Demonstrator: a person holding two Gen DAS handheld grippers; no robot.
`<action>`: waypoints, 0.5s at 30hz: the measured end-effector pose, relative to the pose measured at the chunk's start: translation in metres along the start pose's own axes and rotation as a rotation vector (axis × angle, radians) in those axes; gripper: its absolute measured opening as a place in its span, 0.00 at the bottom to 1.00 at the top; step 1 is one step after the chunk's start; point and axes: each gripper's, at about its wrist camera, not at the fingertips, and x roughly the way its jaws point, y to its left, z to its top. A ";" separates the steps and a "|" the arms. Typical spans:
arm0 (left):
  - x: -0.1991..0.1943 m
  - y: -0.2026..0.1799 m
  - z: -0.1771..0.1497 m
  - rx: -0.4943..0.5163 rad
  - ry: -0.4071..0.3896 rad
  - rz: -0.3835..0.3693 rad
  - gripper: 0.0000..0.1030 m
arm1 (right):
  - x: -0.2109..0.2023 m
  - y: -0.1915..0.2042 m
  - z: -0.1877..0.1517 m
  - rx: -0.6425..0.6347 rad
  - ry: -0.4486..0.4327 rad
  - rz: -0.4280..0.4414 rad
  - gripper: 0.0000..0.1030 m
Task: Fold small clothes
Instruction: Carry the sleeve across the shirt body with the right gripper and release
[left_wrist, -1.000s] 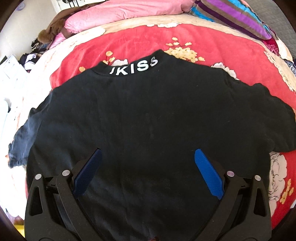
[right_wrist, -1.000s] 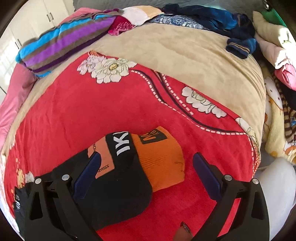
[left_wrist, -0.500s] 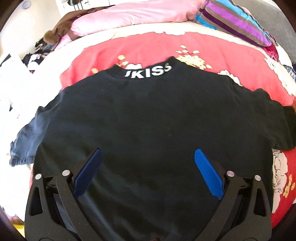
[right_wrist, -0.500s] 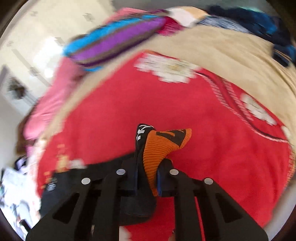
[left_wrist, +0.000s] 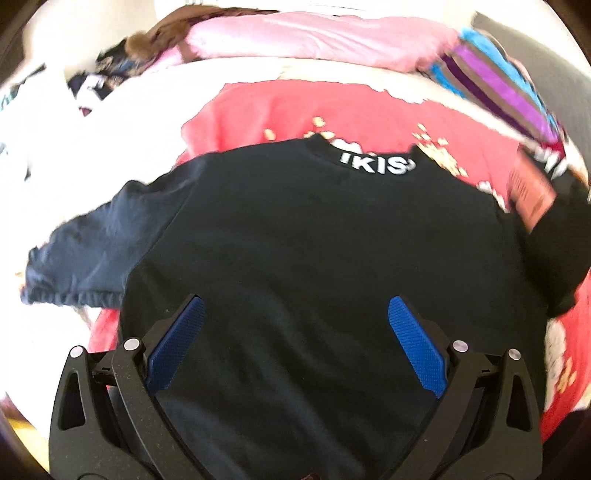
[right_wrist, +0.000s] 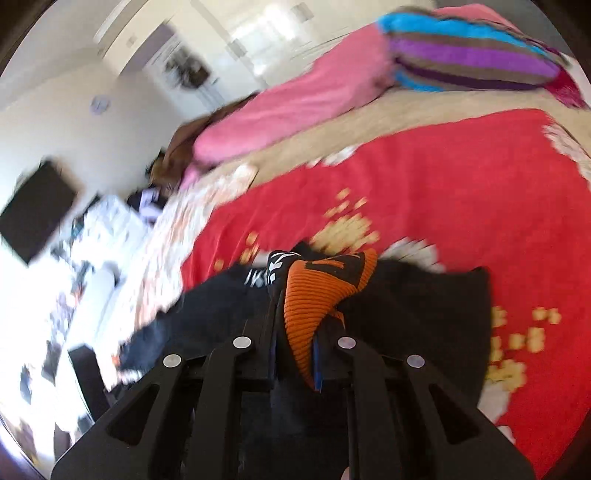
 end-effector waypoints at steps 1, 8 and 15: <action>0.001 0.003 0.001 -0.011 -0.003 -0.001 0.91 | 0.004 0.004 -0.004 -0.028 0.014 0.000 0.21; 0.005 0.021 0.002 -0.054 -0.008 -0.004 0.91 | 0.010 0.017 -0.014 -0.071 0.015 0.108 0.56; 0.005 0.005 -0.002 -0.055 0.020 -0.123 0.91 | 0.004 -0.021 -0.007 -0.010 0.011 -0.115 0.60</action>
